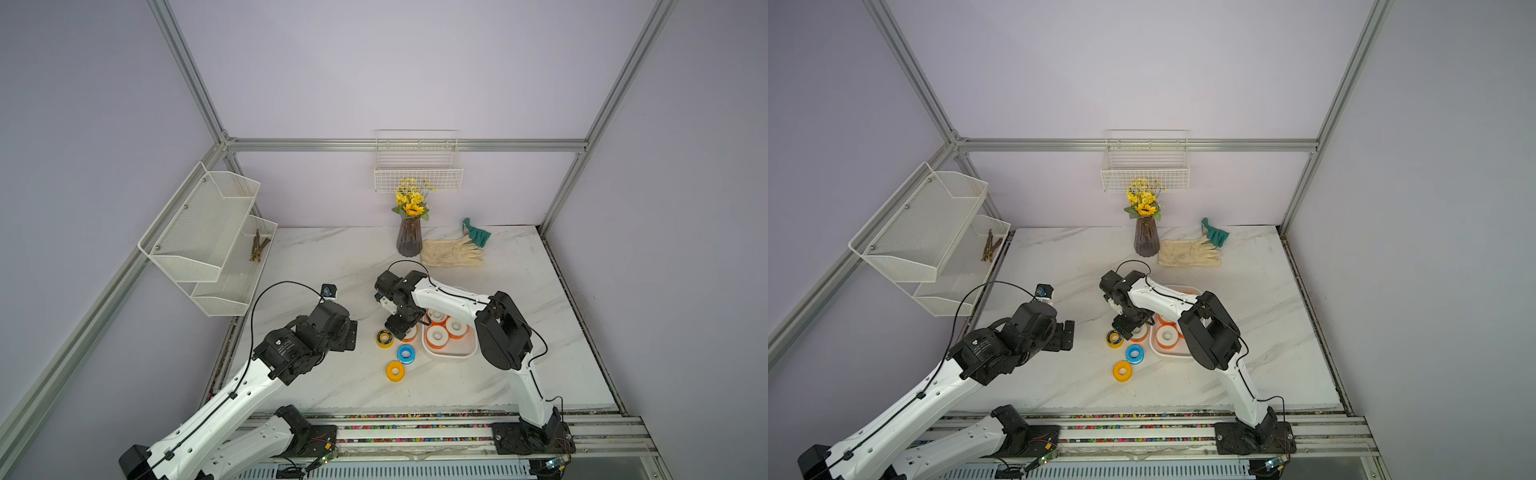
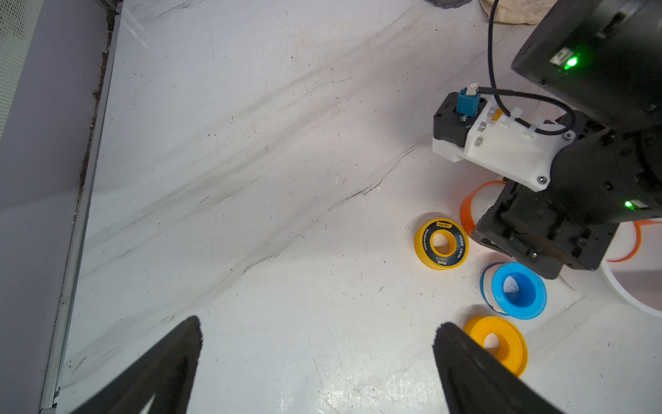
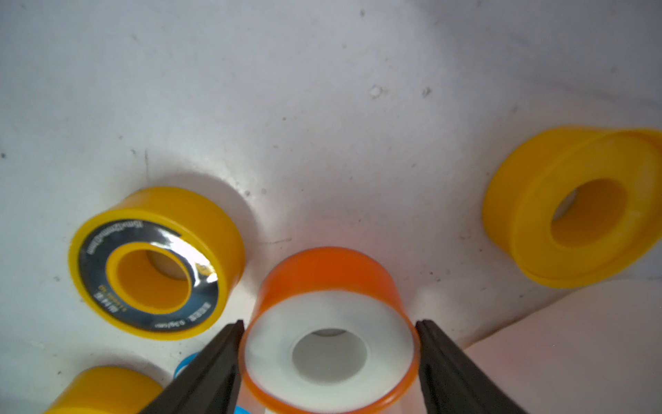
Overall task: Put the sealing tape into the storage box
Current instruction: Pick up the sealing tape at the center of the board.
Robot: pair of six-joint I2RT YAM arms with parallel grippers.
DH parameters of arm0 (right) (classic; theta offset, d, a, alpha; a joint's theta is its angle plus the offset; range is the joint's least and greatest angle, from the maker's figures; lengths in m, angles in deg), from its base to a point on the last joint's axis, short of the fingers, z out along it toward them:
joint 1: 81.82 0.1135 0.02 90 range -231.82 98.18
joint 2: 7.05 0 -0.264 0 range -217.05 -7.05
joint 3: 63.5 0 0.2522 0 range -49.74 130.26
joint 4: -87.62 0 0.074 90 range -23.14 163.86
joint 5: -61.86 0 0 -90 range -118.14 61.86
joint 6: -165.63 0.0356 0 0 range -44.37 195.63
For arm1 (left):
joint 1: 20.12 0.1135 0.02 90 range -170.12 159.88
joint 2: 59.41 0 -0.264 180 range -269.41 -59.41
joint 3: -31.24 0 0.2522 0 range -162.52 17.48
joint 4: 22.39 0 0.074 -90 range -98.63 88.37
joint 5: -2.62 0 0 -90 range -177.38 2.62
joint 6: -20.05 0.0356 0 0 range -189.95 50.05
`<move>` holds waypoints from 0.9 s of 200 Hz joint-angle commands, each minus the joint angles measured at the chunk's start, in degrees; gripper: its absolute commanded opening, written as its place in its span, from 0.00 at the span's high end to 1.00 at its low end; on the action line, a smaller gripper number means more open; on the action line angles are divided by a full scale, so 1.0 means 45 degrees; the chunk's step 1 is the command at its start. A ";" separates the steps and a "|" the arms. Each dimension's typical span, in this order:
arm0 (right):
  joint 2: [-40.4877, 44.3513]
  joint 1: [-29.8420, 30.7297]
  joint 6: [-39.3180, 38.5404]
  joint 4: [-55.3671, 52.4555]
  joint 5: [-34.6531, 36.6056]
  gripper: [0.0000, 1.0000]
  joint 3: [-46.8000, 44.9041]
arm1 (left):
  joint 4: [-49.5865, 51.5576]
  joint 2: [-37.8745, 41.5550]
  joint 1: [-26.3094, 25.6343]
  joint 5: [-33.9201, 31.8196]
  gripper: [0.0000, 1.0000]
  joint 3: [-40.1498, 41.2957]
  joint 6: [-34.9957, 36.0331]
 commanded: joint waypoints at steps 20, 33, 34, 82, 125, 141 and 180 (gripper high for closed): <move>-0.0512 0.0128 0.0092 -0.0057 0.0136 0.22 0.0139 | -0.0284 0.0023 0.0090 0.0042 0.00 0.0080 0.0043; -0.0538 0.0136 0.0089 -0.0048 0.0165 0.22 0.0130 | -0.0288 0.0009 0.0089 0.0045 0.00 0.0080 0.0043; -0.0547 0.0146 0.0093 -0.0056 0.0166 0.22 0.0132 | -0.0286 0.0000 0.0089 0.0045 0.00 0.0080 0.0043; -0.0624 0.0213 0.0110 -0.0057 0.0205 0.21 0.0143 | -0.0284 -0.0087 0.0099 0.0097 0.00 0.0092 0.0043; -0.0608 0.0233 0.0111 -0.0066 0.0186 0.20 0.0149 | -0.0288 -0.0156 0.0105 0.0140 0.00 0.0080 0.0043; -0.0579 0.0229 0.0117 -0.0042 0.0169 0.20 0.0150 | -0.0287 -0.0148 0.0099 0.0142 0.00 0.0078 0.0043; -0.0625 0.0233 0.0214 0.0032 0.0273 0.23 0.0123 | -0.0288 -0.0166 0.0104 0.0143 0.00 0.0080 0.0045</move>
